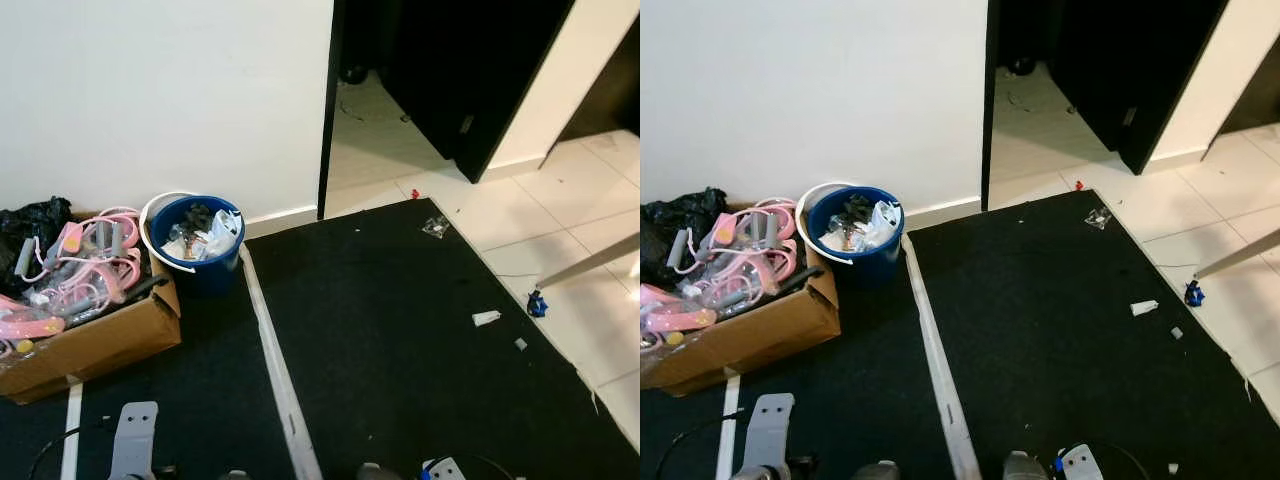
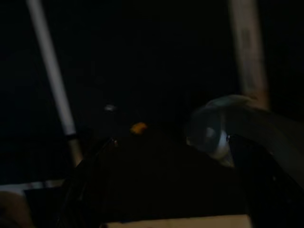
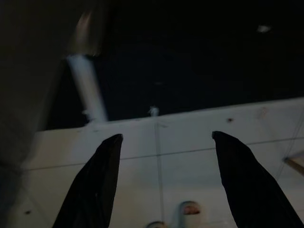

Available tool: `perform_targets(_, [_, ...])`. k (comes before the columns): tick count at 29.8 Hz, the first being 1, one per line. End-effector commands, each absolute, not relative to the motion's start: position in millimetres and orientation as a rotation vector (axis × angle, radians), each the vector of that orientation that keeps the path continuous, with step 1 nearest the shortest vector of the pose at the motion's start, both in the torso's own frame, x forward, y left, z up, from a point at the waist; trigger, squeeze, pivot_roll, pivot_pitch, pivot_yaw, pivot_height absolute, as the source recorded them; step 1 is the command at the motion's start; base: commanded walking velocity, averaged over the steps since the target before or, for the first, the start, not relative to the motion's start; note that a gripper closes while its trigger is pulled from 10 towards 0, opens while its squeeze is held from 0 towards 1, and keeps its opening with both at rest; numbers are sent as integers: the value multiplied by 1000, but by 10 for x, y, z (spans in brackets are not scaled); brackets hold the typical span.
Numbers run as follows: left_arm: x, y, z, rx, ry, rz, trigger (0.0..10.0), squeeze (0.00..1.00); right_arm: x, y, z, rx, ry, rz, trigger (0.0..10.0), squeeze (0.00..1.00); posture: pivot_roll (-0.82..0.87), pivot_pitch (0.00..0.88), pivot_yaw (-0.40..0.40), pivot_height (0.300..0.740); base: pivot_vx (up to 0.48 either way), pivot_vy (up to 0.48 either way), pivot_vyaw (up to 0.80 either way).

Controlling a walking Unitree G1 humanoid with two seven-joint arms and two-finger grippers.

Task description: Picking trash to rubbish bin

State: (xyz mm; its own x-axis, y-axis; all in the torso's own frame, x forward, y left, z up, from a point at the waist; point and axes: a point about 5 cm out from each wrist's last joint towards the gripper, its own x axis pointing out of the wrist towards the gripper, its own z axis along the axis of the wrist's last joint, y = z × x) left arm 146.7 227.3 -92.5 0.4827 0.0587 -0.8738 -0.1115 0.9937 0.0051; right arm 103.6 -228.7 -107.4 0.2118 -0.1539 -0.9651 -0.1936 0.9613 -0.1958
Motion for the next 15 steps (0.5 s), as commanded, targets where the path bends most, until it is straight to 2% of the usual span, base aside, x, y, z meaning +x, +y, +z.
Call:
perform_targets(1, [1445, 2336, -919, -41, 1070, 115, 10000, 0, 968, -2243, -1100, -283, 1381, 33, 10000, 0, 76, 81, 50, 740, 0, -480, 0])
perform_targets(15, [1464, 2312, -917, -40, 1066, 100, 10000, 0, 1025, -2290, -1076, -288, 1366, 14, 10000, 0, 69, 85, 50, 740, 0, -480, 0])
